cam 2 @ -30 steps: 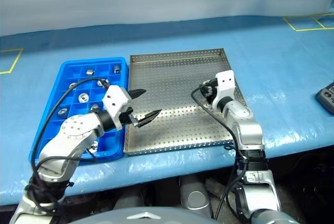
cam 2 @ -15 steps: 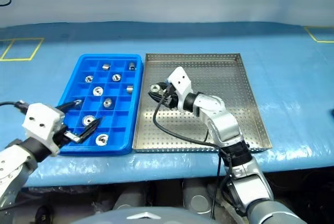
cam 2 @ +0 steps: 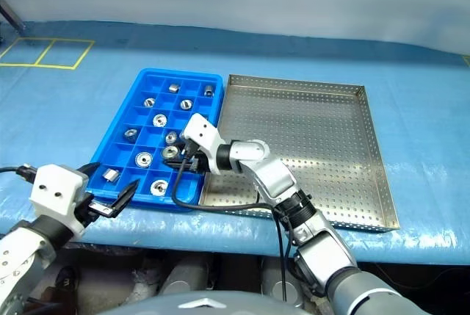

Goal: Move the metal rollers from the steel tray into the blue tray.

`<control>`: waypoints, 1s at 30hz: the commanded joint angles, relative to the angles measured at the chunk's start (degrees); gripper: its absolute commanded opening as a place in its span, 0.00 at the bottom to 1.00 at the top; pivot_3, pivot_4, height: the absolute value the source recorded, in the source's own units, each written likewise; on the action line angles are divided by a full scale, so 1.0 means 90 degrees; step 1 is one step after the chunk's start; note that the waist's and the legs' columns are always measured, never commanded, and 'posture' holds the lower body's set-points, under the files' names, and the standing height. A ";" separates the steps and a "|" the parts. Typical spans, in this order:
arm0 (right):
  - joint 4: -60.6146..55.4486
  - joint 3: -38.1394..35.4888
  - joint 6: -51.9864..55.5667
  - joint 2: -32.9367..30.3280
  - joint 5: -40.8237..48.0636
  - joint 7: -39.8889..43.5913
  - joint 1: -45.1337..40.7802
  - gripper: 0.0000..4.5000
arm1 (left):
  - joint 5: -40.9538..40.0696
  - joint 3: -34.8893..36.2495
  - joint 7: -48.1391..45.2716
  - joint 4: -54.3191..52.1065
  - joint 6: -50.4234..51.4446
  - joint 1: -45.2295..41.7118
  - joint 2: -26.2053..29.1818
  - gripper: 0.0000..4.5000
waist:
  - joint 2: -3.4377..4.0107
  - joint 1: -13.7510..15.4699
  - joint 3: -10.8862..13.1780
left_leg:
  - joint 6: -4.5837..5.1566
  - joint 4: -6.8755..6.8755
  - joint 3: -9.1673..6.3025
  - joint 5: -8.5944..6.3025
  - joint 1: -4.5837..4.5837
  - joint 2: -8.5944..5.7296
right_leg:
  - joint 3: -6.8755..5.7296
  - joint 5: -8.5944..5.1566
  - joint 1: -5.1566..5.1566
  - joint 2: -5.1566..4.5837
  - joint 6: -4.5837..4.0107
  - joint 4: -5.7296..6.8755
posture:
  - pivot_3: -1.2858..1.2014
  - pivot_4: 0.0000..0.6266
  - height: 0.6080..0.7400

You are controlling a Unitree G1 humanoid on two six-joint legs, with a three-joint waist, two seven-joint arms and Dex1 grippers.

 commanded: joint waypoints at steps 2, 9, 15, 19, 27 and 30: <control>0.0187 -0.0157 -0.0112 0.0151 -0.0058 -0.0072 -0.0264 0.39 | 0.0026 -0.0047 0.0095 -0.0207 -0.0063 -0.0090 0.0033 1.00 | 0.0000 -0.0004 0.0000 | -0.0002 -0.0002 -0.0001 0.0001 0.0000 0.0002 | -0.0001 0.0001 -0.0001 0.0002 -0.0002 0.0000 | 0.58 0.24 1.00; 0.0365 -0.0302 -0.0047 0.0147 -0.0097 -0.0105 -0.0306 0.39 | 0.0000 -0.0196 0.0089 -0.0089 -0.0029 -0.0341 0.0130 1.00 | 0.0000 -0.0008 0.0000 | -0.0010 -0.0017 -0.0008 0.0003 0.0000 0.0003 | -0.0012 0.0006 -0.0005 0.0004 -0.0015 -0.0001 | 0.57 0.24 1.00; 0.0205 -0.0344 -0.0280 0.0061 -0.0273 -0.0229 -0.0199 0.82 | -0.0012 -0.0276 0.0045 0.0022 -0.0025 -0.0514 0.0195 1.00 | 0.0000 -0.0068 0.0000 | -0.0012 -0.0017 -0.0009 0.0004 0.0000 0.0003 | -0.0012 0.0006 -0.0004 0.0004 -0.0015 0.0000 | 0.56 0.24 1.00; -0.0153 -0.0556 -0.0238 -0.0038 -0.0223 -0.0428 -0.0118 0.82 | -0.0022 -0.0474 0.0021 0.0170 -0.0057 -0.0743 0.0240 1.00 | 0.0000 -0.0078 0.0000 | -0.0013 -0.0016 -0.0008 0.0004 0.0000 0.0002 | -0.0013 0.0006 -0.0004 0.0004 -0.0014 0.0000 | 0.55 0.24 1.00; -0.1520 -0.1618 -0.0346 -0.0673 -0.0171 -0.1148 0.0555 0.82 | 0.0278 -0.1913 0.0093 0.1119 -0.0678 -0.2138 0.0043 1.00 | -0.0001 -0.0081 -0.0003 | -0.0013 -0.0012 -0.0004 0.0005 -0.0001 -0.0002 | -0.0020 0.0008 0.0003 -0.0001 -0.0012 -0.0004 | 0.51 0.24 1.00; -0.1960 -0.2022 -0.0165 -0.1299 -0.0147 -0.1148 0.1016 0.82 | 0.0487 -0.2510 -0.0054 0.1756 -0.1169 -0.2714 -0.0041 1.00 | -0.0001 -0.0118 -0.0004 | -0.0010 -0.0009 0.0006 0.0004 -0.0003 -0.0009 | -0.0015 0.0011 0.0006 -0.0007 -0.0009 -0.0008 | 0.48 0.24 1.00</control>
